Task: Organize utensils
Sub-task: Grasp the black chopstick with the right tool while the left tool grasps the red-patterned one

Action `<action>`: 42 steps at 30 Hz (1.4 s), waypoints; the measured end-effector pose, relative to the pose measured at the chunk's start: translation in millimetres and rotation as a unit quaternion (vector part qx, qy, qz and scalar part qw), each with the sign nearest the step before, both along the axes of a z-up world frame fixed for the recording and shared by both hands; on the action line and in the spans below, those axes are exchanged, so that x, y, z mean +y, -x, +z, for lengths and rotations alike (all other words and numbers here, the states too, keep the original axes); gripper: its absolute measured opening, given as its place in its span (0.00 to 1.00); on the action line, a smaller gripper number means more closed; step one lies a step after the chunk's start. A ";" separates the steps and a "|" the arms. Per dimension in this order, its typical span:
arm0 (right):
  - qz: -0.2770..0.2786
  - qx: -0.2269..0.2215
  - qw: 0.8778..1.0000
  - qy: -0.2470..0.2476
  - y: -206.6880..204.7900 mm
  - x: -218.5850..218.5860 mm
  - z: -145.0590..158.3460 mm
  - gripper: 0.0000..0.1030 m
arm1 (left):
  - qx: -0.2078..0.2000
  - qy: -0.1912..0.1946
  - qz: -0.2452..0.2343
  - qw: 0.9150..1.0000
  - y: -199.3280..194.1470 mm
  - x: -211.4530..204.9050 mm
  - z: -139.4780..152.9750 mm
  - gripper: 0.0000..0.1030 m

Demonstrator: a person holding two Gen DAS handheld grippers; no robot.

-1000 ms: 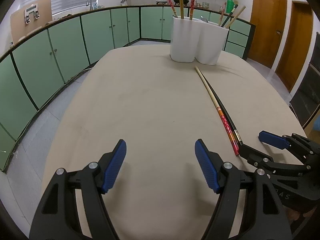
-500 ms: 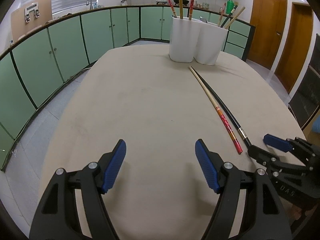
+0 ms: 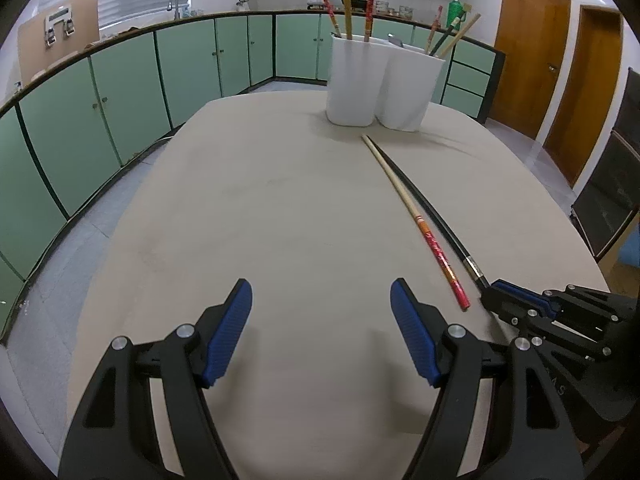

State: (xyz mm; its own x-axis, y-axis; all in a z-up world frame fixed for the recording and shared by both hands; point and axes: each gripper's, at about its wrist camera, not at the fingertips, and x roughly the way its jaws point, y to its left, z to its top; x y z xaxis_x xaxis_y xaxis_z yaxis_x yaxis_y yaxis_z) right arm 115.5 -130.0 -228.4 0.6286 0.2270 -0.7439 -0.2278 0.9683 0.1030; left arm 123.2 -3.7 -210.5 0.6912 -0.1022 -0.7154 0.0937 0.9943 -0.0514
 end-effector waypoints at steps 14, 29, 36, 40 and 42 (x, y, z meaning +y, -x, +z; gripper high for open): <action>-0.056 -0.031 0.998 -0.021 21.2 -58.7 15.0 0.06 | 0.017 0.013 -0.034 0.999 -0.9 -61.5 -8.0 0.66; -0.073 -0.034 0.996 -0.048 17.9 -83.9 12.0 0.06 | 0.039 -0.018 -0.013 0.999 -16.9 -95.6 -20.9 0.27; -0.074 -0.038 0.995 -0.050 21.2 -87.5 12.3 0.06 | 0.037 -0.025 -0.006 0.999 -16.5 -100.3 -21.4 0.05; -0.077 -0.043 0.995 -0.047 22.7 -90.3 14.7 0.06 | 0.038 -0.019 -0.003 0.999 -16.5 -98.9 -20.9 0.05; -0.078 -0.046 0.995 -0.047 23.4 -91.5 16.8 0.06 | 0.038 -0.015 -0.002 0.999 -15.5 -97.6 -19.2 0.05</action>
